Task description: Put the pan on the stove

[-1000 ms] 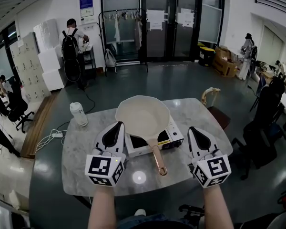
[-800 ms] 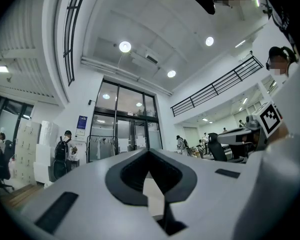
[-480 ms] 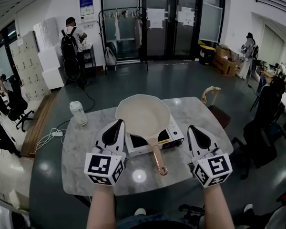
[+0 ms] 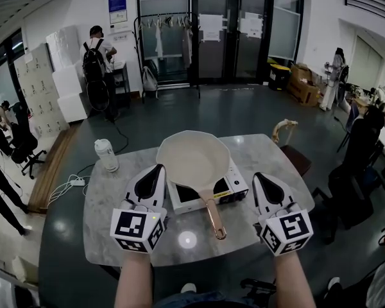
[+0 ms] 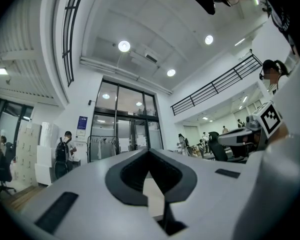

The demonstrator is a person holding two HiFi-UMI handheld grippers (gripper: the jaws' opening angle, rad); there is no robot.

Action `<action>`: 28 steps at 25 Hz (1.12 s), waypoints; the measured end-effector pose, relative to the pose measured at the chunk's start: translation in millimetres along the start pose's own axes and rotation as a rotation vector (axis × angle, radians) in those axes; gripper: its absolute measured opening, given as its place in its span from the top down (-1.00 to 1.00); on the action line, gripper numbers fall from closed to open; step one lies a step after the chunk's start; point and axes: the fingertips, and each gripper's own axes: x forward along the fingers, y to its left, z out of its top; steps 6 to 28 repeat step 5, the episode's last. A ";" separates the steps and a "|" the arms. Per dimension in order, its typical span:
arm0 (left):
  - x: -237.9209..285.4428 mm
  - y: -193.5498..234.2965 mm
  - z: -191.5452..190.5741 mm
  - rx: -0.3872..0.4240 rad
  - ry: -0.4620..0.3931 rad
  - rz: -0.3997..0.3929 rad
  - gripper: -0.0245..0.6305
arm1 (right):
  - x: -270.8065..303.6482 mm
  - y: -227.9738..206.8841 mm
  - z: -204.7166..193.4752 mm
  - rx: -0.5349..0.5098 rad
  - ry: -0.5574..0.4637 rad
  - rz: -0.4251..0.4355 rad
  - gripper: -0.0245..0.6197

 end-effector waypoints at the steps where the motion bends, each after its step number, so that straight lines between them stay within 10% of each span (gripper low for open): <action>1: -0.6 0.6 -0.6 0.000 0.002 0.002 0.89 | 0.1 -0.2 -0.3 -0.001 -0.001 0.000 0.85; 28: -2.3 0.8 -3.3 0.004 0.009 0.004 0.89 | 0.4 0.3 -2.1 -0.003 -0.001 0.002 0.85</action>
